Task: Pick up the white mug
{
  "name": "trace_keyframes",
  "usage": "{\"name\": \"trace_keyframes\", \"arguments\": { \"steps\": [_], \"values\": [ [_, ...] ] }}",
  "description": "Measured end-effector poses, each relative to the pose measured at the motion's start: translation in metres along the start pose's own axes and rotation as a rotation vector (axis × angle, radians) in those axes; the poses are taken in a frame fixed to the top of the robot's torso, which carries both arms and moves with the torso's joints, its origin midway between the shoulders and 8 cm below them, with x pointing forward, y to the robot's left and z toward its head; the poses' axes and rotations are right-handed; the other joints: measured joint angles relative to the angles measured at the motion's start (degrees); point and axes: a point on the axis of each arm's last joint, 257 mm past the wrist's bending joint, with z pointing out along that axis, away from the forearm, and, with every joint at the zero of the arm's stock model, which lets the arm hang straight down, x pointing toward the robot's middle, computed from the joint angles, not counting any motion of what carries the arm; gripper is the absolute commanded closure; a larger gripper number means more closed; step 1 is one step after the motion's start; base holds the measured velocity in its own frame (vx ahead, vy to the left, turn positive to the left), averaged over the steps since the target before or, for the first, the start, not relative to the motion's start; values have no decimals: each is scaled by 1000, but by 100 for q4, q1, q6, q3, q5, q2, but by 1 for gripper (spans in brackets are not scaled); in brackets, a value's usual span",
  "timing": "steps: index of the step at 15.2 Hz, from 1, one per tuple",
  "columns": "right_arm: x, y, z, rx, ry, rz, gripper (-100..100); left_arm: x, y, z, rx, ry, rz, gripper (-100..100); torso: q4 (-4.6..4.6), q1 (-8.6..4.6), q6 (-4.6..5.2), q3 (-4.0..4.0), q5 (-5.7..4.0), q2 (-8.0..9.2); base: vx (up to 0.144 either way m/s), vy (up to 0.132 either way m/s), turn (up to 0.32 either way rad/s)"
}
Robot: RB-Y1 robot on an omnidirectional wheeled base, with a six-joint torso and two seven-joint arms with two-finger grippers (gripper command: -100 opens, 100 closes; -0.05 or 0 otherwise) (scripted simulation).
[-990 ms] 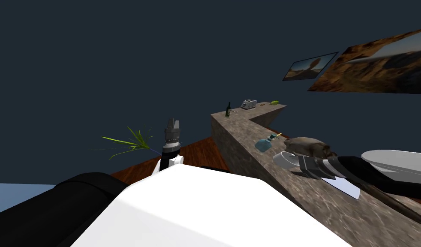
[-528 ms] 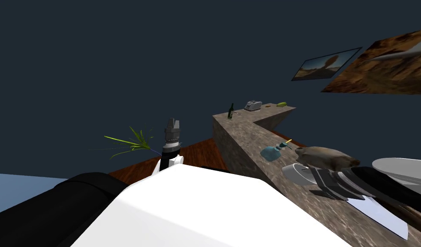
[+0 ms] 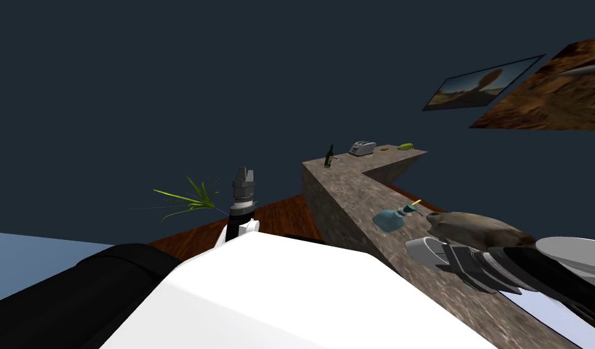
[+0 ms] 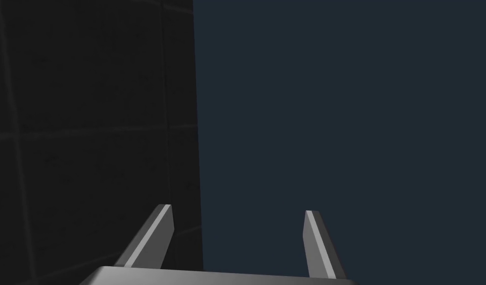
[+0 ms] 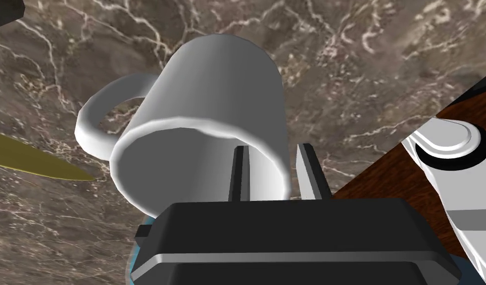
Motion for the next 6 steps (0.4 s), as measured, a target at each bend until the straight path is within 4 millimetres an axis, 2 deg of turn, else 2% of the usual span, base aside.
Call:
{"name": "trace_keyframes", "arguments": {
  "steps": [2, 6],
  "values": [
    [0, 1, 0, -3, -1, 2, 100, 0, 0, 0, 0, 0, 0, 0, 0, -3, -3, -1, 0, -2, 0, 0, 0],
    [-9, -6, -10, -8, 4, -10, 100, 0, 0, 0, 0, 0, 0, 0, 4, -4, -2, 1, 7, -2, 2, -12, -87]
  ]
}}
